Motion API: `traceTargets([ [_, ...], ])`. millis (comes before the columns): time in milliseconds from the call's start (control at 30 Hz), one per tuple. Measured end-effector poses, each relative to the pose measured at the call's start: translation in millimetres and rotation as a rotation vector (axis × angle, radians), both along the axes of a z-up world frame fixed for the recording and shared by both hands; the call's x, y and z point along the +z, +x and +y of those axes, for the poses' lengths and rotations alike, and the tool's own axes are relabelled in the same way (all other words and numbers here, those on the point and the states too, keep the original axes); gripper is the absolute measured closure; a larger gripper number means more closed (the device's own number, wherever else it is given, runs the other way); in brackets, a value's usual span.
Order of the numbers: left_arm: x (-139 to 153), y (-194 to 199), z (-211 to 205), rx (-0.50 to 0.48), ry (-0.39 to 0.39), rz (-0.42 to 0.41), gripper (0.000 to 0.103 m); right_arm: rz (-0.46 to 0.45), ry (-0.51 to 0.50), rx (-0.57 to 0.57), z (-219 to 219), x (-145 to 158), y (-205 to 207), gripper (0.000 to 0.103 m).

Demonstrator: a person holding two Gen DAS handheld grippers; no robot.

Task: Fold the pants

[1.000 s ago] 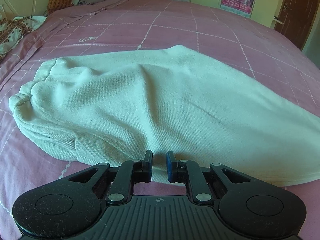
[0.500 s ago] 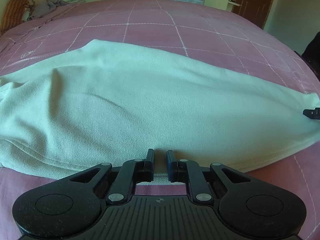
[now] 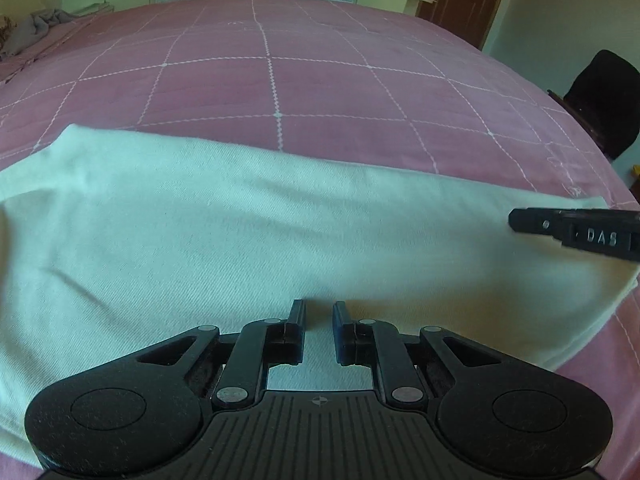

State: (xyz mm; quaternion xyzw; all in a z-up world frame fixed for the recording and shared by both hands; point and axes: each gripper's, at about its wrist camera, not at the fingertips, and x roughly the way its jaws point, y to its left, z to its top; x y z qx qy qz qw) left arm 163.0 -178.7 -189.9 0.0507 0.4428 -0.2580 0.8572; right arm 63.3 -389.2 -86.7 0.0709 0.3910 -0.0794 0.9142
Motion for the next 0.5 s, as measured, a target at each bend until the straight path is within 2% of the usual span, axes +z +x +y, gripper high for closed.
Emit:
traceTargets([
  [133,-4.7,35.3,-19.7,0.028,-0.001,-0.008,0.090,0.045,-0.021,0.091,24.6,-11.9,32.1,0.085],
  [200,-6.3,50.1,-28.3,0.031,-0.001,-0.019,0.090,0.060,-0.064,0.105,30.8,-18.0,44.5,0.085],
  [300,-6.9,68.3,-39.0,0.036,-0.002,-0.045,0.090,0.053,-0.092,0.080,28.1,-23.5,59.6,0.084],
  [500,-9.6,99.4,-44.8,0.109,-0.029,-0.011,0.090,0.031,-0.091,0.006,4.0,-39.7,78.8,0.084],
])
